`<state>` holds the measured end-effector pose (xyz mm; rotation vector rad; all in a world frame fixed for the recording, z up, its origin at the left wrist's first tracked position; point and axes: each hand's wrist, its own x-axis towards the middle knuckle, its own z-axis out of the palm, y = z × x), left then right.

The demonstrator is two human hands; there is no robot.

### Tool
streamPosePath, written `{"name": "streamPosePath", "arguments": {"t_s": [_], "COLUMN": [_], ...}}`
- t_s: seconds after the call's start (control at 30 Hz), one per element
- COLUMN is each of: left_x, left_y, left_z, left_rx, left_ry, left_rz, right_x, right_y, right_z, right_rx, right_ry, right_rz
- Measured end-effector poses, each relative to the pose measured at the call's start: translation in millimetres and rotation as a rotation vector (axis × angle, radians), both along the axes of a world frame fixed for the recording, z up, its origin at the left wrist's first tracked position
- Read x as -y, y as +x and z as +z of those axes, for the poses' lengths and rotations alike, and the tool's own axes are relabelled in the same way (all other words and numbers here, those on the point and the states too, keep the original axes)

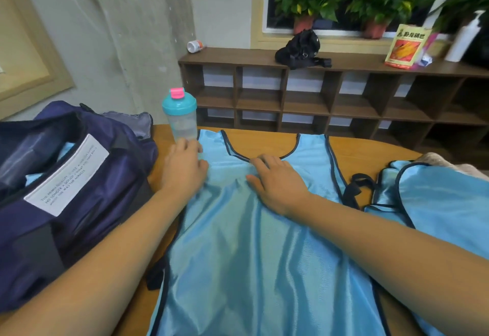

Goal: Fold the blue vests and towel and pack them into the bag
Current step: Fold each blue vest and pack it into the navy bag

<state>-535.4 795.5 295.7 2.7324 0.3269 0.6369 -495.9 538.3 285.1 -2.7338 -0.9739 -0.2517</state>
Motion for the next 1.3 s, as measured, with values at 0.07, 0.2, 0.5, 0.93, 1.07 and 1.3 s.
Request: {"name": "streamPosePath", "arguments": {"t_s": [0.07,0.2,0.5,0.93,1.07,1.3], "left_x": [21,53,52,56,51,47], "left_y": [2,5,-5,0,15,50], "left_z": [-4,-15,-29,-23,-21,-13], "left_rx": [-0.003,-0.218,-0.315,-0.44,-0.474,-0.498], "left_ry": [-0.005,-0.071,0.081,0.139,0.145,0.127], "left_rz": [-0.124,-0.21,-0.267,-0.245,-0.253,-0.274], "right_x": [12,46,120,91,93,89], "right_y": [2,9,33,-15,-5,22], "right_z": [4,7,-9,4,-16,-10], "right_rx": [-0.083,-0.237,-0.262,-0.295,-0.277,-0.277], "right_ry": [0.057,0.119,-0.128,-0.137,-0.17,-0.178], "right_rz": [-0.106,-0.313,-0.527,-0.298,-0.318,-0.331]}}
